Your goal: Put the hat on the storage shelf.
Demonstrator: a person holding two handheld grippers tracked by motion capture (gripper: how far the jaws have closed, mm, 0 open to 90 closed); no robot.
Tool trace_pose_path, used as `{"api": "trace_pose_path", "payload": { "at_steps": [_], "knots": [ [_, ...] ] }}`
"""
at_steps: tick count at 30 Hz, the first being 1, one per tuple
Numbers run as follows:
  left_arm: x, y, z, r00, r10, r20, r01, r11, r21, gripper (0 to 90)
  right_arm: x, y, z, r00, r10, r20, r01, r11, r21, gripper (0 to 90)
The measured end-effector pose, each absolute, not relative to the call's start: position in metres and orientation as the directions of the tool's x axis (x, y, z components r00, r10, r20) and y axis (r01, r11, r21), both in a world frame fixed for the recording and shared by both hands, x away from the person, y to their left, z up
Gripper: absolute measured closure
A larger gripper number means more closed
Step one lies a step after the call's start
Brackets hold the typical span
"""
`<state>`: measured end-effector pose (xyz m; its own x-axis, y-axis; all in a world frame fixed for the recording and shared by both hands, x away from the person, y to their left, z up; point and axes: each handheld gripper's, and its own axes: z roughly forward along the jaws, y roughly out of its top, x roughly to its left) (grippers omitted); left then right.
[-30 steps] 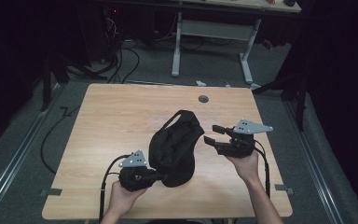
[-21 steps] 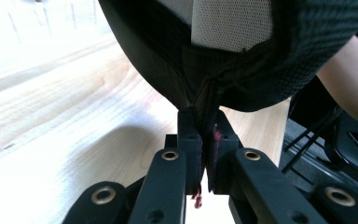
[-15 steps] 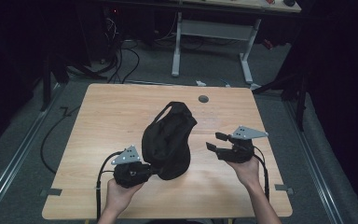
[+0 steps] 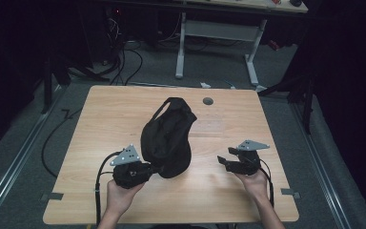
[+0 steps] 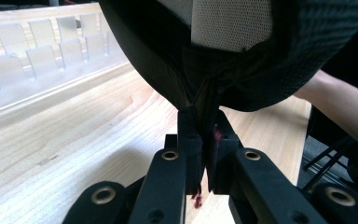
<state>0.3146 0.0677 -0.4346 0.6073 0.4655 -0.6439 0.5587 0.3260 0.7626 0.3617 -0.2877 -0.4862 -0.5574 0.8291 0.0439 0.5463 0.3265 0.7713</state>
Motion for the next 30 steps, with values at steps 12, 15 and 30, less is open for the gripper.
{"api": "trace_pose_path", "payload": {
  "at_steps": [12,15,30],
  "knots": [
    [0.321,0.071,-0.430,0.598,0.488,-0.636,0.530,0.355,0.770,85.9,0.362,-0.294,-0.520,-0.476,0.879,0.012,0.618,0.325,0.716,36.6],
    [0.323,0.073,-0.429,0.598,0.494,-0.631,0.522,0.358,0.774,85.9,0.362,-0.294,-0.524,-0.464,0.886,-0.004,0.623,0.330,0.709,36.8],
    [0.337,0.078,-0.424,0.582,0.523,-0.623,0.491,0.385,0.782,86.0,0.360,-0.293,-0.531,-0.424,0.905,-0.019,0.617,0.304,0.725,36.8]
  ]
}}
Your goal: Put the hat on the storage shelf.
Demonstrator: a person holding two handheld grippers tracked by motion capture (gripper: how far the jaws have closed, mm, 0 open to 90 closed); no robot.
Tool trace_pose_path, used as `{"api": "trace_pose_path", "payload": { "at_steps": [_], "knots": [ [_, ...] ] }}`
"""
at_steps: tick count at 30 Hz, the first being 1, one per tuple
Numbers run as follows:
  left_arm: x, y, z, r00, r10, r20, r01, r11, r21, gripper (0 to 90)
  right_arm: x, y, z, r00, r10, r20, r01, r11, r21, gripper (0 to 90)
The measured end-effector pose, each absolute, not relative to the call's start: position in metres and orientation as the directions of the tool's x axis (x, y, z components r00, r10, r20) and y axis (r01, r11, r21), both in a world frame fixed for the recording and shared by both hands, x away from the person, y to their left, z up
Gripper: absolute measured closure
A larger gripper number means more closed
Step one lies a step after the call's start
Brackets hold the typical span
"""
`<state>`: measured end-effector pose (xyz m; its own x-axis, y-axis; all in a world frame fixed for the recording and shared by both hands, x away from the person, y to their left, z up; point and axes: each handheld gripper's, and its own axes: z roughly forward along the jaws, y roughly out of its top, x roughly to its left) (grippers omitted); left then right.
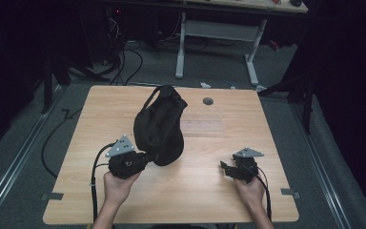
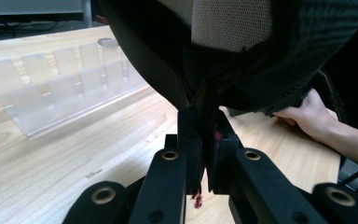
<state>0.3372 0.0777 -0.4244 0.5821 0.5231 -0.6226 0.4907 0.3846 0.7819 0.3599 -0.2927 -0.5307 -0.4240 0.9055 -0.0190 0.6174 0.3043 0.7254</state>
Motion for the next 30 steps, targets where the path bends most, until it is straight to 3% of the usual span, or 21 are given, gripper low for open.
{"api": "trace_pose_path", "payload": {
  "at_steps": [30],
  "knots": [
    [0.385,0.089,-0.402,0.540,0.633,-0.555,0.376,0.409,0.832,86.0,0.360,-0.292,-0.531,-0.421,0.907,-0.017,0.620,0.301,0.725,36.3]
  ]
}}
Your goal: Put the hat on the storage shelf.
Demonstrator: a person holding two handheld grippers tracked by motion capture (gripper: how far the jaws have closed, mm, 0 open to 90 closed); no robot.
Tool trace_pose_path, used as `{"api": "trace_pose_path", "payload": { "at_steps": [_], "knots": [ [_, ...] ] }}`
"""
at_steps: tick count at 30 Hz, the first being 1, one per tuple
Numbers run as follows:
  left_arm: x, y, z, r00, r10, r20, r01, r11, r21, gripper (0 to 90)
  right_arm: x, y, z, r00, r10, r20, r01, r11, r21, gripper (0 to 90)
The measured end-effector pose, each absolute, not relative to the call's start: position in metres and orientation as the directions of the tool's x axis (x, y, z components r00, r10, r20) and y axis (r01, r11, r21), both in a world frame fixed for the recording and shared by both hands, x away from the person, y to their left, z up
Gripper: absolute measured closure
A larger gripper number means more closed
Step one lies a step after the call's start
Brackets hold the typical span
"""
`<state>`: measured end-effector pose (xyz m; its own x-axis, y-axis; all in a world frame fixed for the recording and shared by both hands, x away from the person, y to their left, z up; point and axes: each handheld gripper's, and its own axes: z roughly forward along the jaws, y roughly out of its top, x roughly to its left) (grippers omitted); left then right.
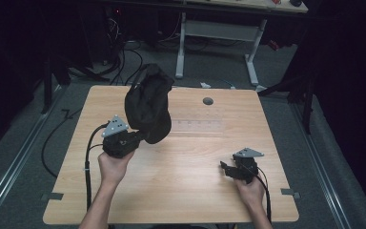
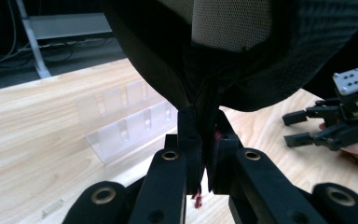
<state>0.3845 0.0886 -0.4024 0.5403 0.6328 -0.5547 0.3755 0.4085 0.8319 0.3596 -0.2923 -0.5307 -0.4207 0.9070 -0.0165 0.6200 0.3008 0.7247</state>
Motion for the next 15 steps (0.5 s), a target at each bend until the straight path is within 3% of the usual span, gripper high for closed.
{"api": "trace_pose_path", "payload": {
  "at_steps": [15],
  "knots": [
    [0.415,0.090,-0.404,0.492,0.690,-0.530,0.344,0.406,0.847,86.0,0.360,-0.292,-0.531,-0.420,0.908,-0.018,0.620,0.301,0.724,36.0]
  ]
}}
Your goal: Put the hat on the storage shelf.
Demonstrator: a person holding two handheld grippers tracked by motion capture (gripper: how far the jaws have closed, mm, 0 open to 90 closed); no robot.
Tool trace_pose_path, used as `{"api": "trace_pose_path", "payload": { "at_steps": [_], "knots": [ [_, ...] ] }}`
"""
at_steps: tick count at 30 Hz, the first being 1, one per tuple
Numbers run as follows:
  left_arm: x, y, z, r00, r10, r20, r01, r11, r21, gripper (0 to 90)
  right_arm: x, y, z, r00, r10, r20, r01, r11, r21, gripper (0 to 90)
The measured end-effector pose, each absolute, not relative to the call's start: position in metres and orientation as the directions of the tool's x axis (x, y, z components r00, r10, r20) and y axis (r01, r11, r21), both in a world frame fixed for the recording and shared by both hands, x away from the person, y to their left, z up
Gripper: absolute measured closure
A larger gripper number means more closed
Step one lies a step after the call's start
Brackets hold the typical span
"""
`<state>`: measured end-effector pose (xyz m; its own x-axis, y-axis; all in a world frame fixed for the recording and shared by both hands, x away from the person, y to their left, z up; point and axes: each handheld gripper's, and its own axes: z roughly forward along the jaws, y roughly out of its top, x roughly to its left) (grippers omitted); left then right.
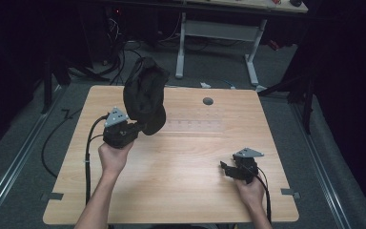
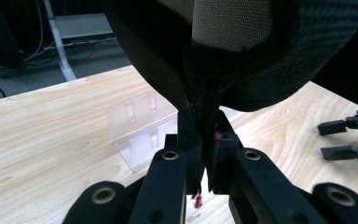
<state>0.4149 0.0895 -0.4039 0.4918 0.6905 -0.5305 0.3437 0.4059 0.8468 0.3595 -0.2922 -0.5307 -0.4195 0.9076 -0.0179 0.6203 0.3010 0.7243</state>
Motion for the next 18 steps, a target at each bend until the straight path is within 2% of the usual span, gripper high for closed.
{"api": "trace_pose_path", "payload": {
  "at_steps": [18],
  "knots": [
    [0.443,0.081,-0.412,0.441,0.737,-0.512,0.327,0.400,0.856,86.0,0.359,-0.292,-0.531,-0.422,0.907,-0.021,0.618,0.304,0.725,35.6]
  ]
}}
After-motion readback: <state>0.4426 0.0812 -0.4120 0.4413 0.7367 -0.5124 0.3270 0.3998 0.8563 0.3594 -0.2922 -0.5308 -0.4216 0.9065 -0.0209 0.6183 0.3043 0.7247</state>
